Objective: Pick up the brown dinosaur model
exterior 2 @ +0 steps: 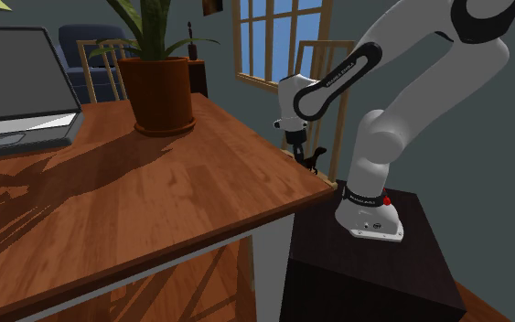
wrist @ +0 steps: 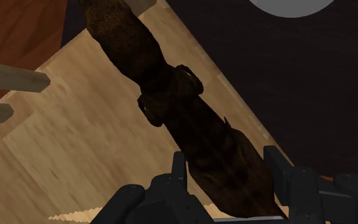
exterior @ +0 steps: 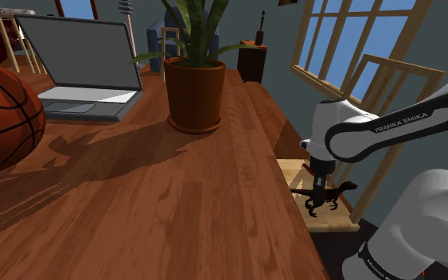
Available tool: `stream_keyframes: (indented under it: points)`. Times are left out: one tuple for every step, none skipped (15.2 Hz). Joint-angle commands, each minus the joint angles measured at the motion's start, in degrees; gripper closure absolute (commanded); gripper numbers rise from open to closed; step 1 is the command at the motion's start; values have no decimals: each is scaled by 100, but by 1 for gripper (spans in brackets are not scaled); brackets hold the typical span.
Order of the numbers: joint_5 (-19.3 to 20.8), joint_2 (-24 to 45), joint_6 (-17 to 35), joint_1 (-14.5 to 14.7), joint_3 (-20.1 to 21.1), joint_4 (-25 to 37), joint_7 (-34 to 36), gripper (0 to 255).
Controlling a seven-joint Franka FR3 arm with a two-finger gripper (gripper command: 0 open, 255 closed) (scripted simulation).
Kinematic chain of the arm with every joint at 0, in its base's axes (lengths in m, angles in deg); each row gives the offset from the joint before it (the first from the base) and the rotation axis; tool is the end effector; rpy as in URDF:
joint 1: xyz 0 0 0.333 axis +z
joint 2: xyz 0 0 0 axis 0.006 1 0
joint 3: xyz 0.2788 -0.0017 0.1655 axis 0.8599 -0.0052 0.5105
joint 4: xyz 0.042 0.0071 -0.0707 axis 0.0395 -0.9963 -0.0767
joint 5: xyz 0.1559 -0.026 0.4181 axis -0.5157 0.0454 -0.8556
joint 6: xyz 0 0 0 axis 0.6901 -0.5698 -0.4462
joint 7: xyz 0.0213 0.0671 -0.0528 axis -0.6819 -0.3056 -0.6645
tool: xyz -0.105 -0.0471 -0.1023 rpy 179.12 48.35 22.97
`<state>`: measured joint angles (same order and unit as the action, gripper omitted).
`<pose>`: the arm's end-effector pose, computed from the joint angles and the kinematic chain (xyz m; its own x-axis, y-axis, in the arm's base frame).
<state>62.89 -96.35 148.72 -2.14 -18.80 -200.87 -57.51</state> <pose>0.2837 -0.0673 0.2132 0.9448 0.2629 -0.1953 0.2540 -0.9647 -0.0699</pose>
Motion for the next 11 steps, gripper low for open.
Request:
stream_keyframes:
  points:
    - [-2, 3, -1, 1, 0, -3, 0, 255]
    - [2, -1, -1, -3, -3, -7, -3, 255]
    - [-12, -95, -129, -3, 12, 27, -5, 255]
    - [-26, -182, -254, -1, 27, 65, -7, 255]
    - [-40, -267, -377, 1, 42, 104, -10, 255]
    - [-54, -348, -498, 3, 57, 145, -12, 255]
    - [-69, -426, -618, 5, 71, 187, -14, 255]
    - [-83, -499, -735, 8, 86, 231, -16, 255]
    - [-98, -569, -850, 10, 101, 277, -19, 255]
    - [-113, -635, -963, 13, 116, 324, -21, 255]
    - [-127, -698, -1074, 16, 130, 373, -23, 255]
